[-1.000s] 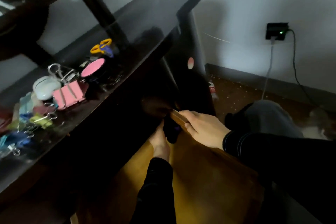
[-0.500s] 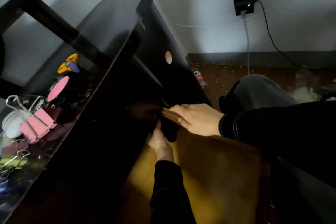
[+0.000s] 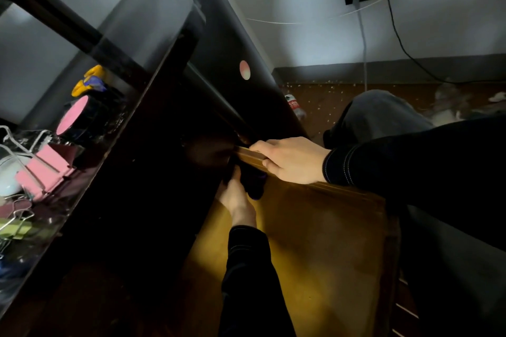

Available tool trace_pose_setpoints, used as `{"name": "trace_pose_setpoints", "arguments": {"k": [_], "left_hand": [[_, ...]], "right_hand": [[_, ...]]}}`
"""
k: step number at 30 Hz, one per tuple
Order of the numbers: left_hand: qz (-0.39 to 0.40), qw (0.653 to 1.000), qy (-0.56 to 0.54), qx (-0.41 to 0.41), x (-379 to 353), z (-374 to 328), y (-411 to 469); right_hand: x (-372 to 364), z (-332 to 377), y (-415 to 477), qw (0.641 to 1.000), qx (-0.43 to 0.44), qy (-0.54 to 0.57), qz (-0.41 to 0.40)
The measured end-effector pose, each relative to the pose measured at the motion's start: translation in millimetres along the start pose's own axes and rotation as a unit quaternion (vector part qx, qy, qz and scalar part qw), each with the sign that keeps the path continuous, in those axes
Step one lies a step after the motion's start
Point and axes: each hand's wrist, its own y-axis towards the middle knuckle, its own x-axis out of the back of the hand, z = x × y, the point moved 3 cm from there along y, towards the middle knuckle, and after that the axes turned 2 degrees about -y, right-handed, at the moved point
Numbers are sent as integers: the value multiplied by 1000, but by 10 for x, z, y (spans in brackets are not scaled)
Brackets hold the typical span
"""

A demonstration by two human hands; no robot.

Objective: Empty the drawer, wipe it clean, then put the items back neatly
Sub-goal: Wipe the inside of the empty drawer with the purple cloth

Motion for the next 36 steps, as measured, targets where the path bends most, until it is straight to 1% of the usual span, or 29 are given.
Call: {"name": "trace_pose_setpoints", "arguments": {"k": [3,6,8,10,12,16,19,21,24,26,28,31,32,34,36], "left_hand": [[20,1000,10,-4,-29,3,-122],[-2,1000,-5,30,26,-54,-59],[-9,998,-34,43,39,-101,-26],[-7,999,-40,24,7,-101,-59],[6,1000,-16,-6,-42,-71,-148],[32,999,19,-5,2,-17,-193],[15,1000,-3,9,88,-112,-101],[17,1000,-14,8,78,-155,-88],[38,999,29,-18,-5,-111,-213],[47,998,41,-12,-34,-46,-279],[33,999,22,-18,-27,-43,-248],[-3,998,-45,-38,-3,-141,-191],[-4,997,-54,-48,-12,-155,-193],[15,998,-20,-58,-50,-115,-273],[40,998,21,-42,-70,0,-347]], "right_hand": [[9,-1,-2,1000,2,-2,-4],[16,1,-6,1000,4,-3,1],[10,8,-10,1000,3,4,1],[8,6,-7,1000,2,9,-2],[12,6,-2,1000,-1,3,-4],[21,17,-15,1000,-3,3,2],[23,20,-6,1000,-2,7,2],[14,13,0,1000,-3,7,3],[14,5,-6,1000,-4,3,0],[24,8,-12,1000,-3,1,1],[18,15,-15,1000,-3,7,3],[7,-4,0,1000,-5,16,-2],[-1,-8,6,1000,-5,17,-4],[-8,-16,13,1000,-9,21,-4],[1,-39,10,999,-29,33,-4]]}}
